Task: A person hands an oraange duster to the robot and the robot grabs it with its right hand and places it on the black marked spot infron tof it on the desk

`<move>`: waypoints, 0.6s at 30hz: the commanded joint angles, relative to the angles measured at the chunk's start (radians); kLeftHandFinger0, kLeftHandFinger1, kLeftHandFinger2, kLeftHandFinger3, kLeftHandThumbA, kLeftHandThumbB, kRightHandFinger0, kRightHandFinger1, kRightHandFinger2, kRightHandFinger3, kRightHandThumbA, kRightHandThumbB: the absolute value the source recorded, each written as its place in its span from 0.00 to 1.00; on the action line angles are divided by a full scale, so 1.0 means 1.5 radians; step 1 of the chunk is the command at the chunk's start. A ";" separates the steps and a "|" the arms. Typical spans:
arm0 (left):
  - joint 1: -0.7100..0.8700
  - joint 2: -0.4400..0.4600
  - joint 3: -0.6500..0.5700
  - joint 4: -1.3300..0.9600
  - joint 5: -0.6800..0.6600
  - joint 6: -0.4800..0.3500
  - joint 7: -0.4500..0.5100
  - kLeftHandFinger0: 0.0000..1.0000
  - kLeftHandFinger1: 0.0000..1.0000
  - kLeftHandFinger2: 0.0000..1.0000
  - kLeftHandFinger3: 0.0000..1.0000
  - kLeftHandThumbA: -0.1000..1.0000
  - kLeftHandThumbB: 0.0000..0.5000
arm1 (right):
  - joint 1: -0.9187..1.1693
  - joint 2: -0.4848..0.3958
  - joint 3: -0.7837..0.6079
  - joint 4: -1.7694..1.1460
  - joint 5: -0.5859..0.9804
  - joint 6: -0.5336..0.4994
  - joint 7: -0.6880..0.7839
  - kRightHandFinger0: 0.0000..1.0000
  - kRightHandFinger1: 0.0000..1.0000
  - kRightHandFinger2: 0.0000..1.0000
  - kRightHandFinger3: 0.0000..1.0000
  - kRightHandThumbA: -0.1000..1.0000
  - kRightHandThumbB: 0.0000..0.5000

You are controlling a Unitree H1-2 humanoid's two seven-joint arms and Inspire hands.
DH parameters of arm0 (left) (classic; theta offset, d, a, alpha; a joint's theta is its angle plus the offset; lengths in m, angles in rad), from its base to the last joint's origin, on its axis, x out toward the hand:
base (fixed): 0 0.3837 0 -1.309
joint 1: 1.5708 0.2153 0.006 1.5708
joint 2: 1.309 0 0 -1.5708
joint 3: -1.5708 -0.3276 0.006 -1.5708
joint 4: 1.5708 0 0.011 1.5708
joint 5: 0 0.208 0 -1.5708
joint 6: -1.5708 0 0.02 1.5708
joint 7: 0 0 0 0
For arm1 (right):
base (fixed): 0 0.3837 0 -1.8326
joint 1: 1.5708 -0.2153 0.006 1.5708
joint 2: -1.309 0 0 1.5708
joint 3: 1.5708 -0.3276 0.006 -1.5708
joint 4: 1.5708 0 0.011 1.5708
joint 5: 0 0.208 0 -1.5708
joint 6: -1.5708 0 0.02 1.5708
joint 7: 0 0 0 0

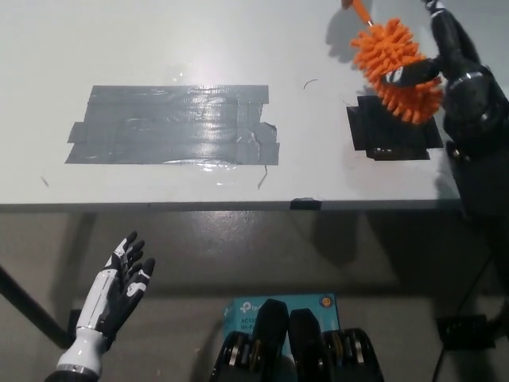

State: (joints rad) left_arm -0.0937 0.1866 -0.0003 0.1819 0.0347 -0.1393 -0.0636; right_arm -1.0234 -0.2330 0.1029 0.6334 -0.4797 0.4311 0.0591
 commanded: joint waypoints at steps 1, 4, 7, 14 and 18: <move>-0.014 0.005 -0.001 -0.014 0.002 -0.022 -0.006 1.00 1.00 1.00 1.00 0.73 0.24 | -0.077 0.004 0.011 0.076 0.029 -0.033 0.015 1.00 1.00 1.00 1.00 0.99 0.84; -0.011 0.006 0.000 -0.016 0.003 -0.022 -0.004 1.00 1.00 1.00 1.00 0.73 0.24 | -0.084 0.010 0.019 0.097 0.033 -0.039 0.017 1.00 1.00 1.00 1.00 0.99 0.84; -0.015 0.007 0.002 -0.018 0.002 -0.014 -0.005 1.00 1.00 1.00 1.00 0.73 0.26 | -0.104 0.012 0.042 0.155 0.017 -0.053 0.000 1.00 1.00 1.00 1.00 0.99 0.84; -0.019 0.010 0.004 -0.023 0.002 -0.012 -0.005 1.00 1.00 1.00 1.00 0.72 0.24 | -0.145 0.004 0.089 0.293 0.000 -0.057 -0.018 1.00 1.00 1.00 1.00 0.90 0.79; -0.023 0.012 0.006 -0.026 -0.002 -0.009 -0.007 1.00 1.00 1.00 1.00 0.72 0.26 | -0.166 -0.006 0.141 0.365 -0.039 -0.031 -0.038 0.60 0.79 1.00 1.00 0.39 0.72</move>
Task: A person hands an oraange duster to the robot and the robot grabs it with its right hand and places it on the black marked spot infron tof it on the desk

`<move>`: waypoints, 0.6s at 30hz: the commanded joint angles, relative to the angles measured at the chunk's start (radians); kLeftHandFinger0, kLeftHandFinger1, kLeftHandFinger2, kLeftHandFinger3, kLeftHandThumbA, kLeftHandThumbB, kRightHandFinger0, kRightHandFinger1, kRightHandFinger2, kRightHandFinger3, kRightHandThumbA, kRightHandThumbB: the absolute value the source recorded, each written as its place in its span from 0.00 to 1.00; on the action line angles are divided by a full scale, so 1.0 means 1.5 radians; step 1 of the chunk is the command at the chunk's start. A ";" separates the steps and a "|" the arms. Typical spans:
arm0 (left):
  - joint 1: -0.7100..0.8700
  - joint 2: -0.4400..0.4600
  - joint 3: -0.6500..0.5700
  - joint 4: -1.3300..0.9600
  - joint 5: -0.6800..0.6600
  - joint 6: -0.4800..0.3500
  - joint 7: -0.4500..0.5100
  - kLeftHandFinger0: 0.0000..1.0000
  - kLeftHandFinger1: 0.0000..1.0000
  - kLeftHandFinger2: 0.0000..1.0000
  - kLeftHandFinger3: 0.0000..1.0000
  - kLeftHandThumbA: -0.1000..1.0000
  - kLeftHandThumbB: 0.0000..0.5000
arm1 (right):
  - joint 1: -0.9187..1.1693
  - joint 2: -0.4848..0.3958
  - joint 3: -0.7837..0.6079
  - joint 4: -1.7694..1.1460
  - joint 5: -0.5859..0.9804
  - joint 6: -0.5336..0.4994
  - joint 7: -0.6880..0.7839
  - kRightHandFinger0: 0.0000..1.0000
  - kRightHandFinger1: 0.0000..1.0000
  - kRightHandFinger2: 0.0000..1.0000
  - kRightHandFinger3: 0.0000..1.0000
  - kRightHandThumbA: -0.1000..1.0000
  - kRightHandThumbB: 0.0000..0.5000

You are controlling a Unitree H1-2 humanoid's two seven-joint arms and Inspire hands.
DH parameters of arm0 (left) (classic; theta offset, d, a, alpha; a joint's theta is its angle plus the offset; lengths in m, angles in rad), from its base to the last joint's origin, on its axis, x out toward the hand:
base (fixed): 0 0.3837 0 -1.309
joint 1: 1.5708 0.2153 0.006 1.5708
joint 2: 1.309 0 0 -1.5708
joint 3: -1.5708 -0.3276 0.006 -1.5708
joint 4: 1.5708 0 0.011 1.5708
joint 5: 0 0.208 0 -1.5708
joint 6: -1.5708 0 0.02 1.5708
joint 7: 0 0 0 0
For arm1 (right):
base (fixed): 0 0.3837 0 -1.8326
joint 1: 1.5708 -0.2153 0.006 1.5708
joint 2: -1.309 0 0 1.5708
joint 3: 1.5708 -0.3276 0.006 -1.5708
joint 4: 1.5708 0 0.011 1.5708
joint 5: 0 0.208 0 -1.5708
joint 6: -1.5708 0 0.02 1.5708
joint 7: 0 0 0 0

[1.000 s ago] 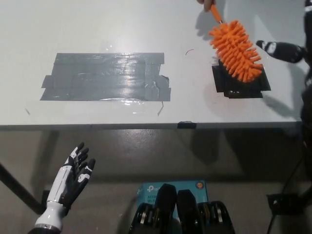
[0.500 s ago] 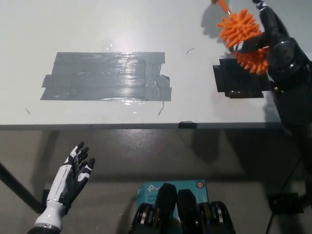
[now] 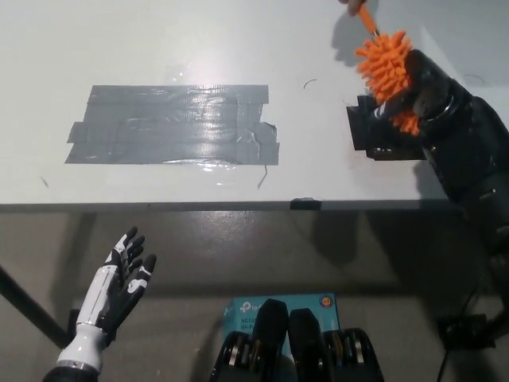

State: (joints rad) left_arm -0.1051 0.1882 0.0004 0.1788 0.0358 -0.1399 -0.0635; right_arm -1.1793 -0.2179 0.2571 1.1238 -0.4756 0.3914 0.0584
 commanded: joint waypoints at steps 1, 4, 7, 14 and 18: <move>-0.016 0.011 0.006 -0.024 -0.004 -0.008 -0.007 1.00 1.00 1.00 1.00 0.72 0.25 | -0.064 -0.017 0.046 0.044 -0.046 -0.002 -0.043 0.42 0.63 0.88 1.00 0.36 0.72; -0.015 0.011 0.008 -0.025 -0.009 -0.006 -0.008 1.00 1.00 1.00 1.00 0.71 0.23 | -0.066 -0.026 0.101 0.057 -0.084 0.006 -0.071 0.02 0.13 0.30 1.00 0.05 0.49; -0.017 0.011 0.007 -0.023 -0.009 -0.006 -0.010 1.00 1.00 1.00 1.00 0.72 0.27 | -0.056 -0.041 0.108 0.044 -0.074 -0.007 -0.099 0.00 0.01 0.19 1.00 0.02 0.40; -0.003 0.010 0.005 -0.020 -0.008 -0.010 -0.011 1.00 1.00 1.00 1.00 0.73 0.26 | -0.016 -0.052 0.080 -0.029 -0.048 -0.022 -0.139 0.01 0.06 0.21 1.00 0.00 0.43; -0.002 0.011 0.005 -0.020 -0.006 -0.009 -0.010 1.00 1.00 1.00 1.00 0.73 0.26 | 0.010 -0.058 0.062 -0.100 -0.043 -0.028 -0.148 0.00 0.00 0.13 1.00 0.00 0.46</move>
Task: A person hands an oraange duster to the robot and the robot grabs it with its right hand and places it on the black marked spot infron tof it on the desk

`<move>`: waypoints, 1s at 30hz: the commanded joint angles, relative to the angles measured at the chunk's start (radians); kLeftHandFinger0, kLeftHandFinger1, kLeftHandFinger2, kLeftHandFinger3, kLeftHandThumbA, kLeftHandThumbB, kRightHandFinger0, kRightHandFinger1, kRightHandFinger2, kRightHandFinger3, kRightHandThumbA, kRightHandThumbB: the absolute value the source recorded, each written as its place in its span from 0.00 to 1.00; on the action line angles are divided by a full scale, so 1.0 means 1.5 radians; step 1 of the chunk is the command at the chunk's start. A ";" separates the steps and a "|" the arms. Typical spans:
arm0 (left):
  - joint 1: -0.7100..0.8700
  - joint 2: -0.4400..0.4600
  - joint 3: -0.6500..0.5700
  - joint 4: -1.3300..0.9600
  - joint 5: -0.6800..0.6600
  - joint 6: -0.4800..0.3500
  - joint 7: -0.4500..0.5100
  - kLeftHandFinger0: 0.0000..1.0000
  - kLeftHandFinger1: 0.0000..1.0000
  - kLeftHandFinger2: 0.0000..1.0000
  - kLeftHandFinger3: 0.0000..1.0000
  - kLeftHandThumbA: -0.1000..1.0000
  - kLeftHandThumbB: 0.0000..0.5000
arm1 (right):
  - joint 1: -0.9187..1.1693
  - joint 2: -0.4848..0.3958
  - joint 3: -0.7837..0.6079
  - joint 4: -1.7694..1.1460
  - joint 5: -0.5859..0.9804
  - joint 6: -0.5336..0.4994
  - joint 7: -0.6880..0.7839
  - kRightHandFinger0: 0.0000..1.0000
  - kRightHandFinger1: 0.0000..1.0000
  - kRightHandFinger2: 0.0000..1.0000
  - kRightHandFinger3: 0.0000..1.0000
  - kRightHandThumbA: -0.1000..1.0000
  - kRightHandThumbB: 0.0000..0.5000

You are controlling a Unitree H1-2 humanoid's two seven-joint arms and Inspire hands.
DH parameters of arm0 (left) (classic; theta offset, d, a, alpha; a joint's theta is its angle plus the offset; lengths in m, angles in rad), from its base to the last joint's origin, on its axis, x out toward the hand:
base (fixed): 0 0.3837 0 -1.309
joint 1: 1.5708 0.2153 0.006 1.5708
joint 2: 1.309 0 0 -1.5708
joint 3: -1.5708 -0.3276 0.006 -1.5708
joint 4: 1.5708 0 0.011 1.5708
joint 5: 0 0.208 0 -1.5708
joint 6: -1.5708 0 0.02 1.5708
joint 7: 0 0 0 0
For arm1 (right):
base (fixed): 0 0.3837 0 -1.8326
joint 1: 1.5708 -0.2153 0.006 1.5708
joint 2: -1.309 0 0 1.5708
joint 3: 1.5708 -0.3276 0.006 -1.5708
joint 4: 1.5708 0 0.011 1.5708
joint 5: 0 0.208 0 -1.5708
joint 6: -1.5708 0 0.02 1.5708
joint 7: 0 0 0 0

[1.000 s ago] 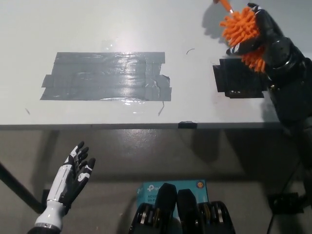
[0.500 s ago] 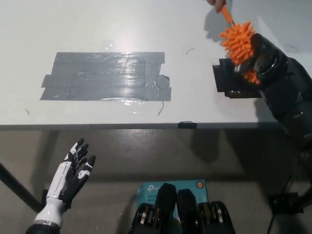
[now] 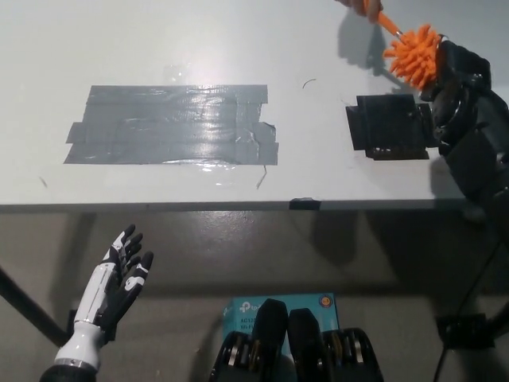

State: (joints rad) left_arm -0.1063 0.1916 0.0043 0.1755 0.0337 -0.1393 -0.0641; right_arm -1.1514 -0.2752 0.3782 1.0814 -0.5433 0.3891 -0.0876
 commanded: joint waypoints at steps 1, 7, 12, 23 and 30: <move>-0.001 0.008 0.002 -0.017 -0.005 -0.008 -0.010 1.00 1.00 1.00 1.00 0.73 0.26 | 0.006 -0.025 -0.026 -0.118 -0.001 -0.026 -0.050 0.00 0.00 0.12 0.95 0.00 0.46; 0.000 0.004 0.003 -0.023 -0.008 -0.005 -0.012 1.00 1.00 1.00 1.00 0.73 0.27 | 0.084 -0.047 -0.069 -0.396 -0.010 0.042 -0.008 0.18 0.22 0.30 0.53 0.00 0.54; 0.004 0.005 0.000 -0.021 -0.008 -0.009 -0.016 1.00 1.00 1.00 1.00 0.73 0.25 | 0.135 -0.048 -0.118 -0.529 -0.035 0.054 0.009 0.00 0.04 0.18 0.37 0.00 0.41; 0.002 0.003 0.005 -0.009 -0.014 -0.017 -0.012 1.00 1.00 1.00 1.00 0.70 0.24 | 0.168 -0.043 -0.149 -0.590 -0.069 0.054 0.074 0.00 0.43 0.80 0.56 0.00 0.44; 0.012 0.004 0.006 -0.013 -0.016 -0.010 -0.014 1.00 1.00 1.00 1.00 0.70 0.26 | 0.172 -0.028 -0.125 -0.493 -0.071 0.054 0.094 0.00 0.26 0.40 0.57 0.00 0.57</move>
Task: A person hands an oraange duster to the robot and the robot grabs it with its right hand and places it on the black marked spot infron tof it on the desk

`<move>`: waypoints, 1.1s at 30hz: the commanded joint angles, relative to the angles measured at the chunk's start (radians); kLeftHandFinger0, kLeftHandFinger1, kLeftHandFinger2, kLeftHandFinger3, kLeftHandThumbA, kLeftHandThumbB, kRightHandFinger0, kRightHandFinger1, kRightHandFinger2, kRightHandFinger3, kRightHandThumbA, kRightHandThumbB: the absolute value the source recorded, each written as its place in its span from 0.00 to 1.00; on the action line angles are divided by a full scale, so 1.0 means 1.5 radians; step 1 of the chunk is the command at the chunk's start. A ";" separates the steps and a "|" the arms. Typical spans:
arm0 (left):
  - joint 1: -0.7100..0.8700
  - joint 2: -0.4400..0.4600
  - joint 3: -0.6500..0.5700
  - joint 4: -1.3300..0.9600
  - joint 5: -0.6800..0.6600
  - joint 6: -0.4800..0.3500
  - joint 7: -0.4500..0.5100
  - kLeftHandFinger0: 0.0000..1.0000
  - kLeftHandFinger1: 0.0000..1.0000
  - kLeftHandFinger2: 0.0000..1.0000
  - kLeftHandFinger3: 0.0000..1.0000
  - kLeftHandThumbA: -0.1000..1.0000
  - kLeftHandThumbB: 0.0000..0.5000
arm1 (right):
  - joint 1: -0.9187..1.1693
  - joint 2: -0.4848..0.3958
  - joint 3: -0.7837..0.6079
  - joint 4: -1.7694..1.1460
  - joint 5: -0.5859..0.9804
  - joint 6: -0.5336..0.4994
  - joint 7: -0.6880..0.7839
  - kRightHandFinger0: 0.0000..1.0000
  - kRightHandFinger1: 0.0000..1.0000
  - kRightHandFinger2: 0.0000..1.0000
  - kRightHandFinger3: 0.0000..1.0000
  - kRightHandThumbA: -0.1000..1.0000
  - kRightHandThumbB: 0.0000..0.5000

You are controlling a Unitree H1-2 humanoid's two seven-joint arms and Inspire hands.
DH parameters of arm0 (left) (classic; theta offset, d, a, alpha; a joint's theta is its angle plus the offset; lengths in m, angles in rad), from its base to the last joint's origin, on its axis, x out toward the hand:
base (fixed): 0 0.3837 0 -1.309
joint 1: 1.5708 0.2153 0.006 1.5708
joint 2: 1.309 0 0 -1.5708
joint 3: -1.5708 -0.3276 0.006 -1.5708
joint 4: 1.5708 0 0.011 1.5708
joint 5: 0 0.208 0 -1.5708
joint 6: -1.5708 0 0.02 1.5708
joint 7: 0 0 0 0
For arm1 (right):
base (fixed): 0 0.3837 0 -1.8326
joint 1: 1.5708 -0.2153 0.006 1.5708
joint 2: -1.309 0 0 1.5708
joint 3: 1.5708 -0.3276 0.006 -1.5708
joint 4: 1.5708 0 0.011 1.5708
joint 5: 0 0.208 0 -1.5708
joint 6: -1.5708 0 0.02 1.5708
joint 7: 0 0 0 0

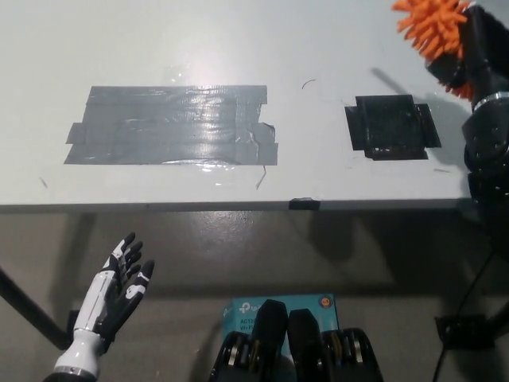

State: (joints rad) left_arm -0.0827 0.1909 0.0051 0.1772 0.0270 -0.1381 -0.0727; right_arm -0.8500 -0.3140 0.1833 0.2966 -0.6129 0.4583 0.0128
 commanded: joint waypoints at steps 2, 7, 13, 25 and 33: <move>-0.025 0.004 0.007 -0.006 -0.015 -0.006 -0.008 0.99 1.00 1.00 1.00 0.68 0.24 | -0.049 -0.001 0.017 0.088 -0.006 0.005 0.012 0.00 0.25 0.37 0.49 0.00 0.58; -0.034 0.005 0.007 -0.006 -0.018 -0.006 -0.011 0.98 1.00 1.00 1.00 0.67 0.25 | -0.065 0.015 0.016 0.189 0.021 -0.028 0.003 0.00 0.13 0.25 0.42 0.00 0.58; -0.027 0.006 0.005 -0.014 -0.017 -0.007 -0.011 0.95 1.00 1.00 1.00 0.66 0.20 | -0.077 0.029 0.031 0.253 0.020 -0.037 0.000 0.05 0.19 0.32 0.55 0.00 0.55; -0.037 0.012 0.002 -0.010 -0.014 -0.005 -0.018 0.95 1.00 1.00 1.00 0.64 0.21 | -0.072 0.042 0.009 0.280 0.068 -0.056 0.004 0.83 1.00 1.00 1.00 0.74 0.84; -0.045 0.013 0.006 -0.013 -0.017 0.006 -0.021 0.94 1.00 1.00 1.00 0.63 0.24 | -0.071 0.039 0.008 0.240 0.060 -0.051 -0.018 1.00 1.00 1.00 1.00 0.94 0.94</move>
State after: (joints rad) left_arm -0.1250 0.1938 0.0063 0.1785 0.0126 -0.1277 -0.0892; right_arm -0.9090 -0.2411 0.2017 0.7137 -0.5278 0.4111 0.0269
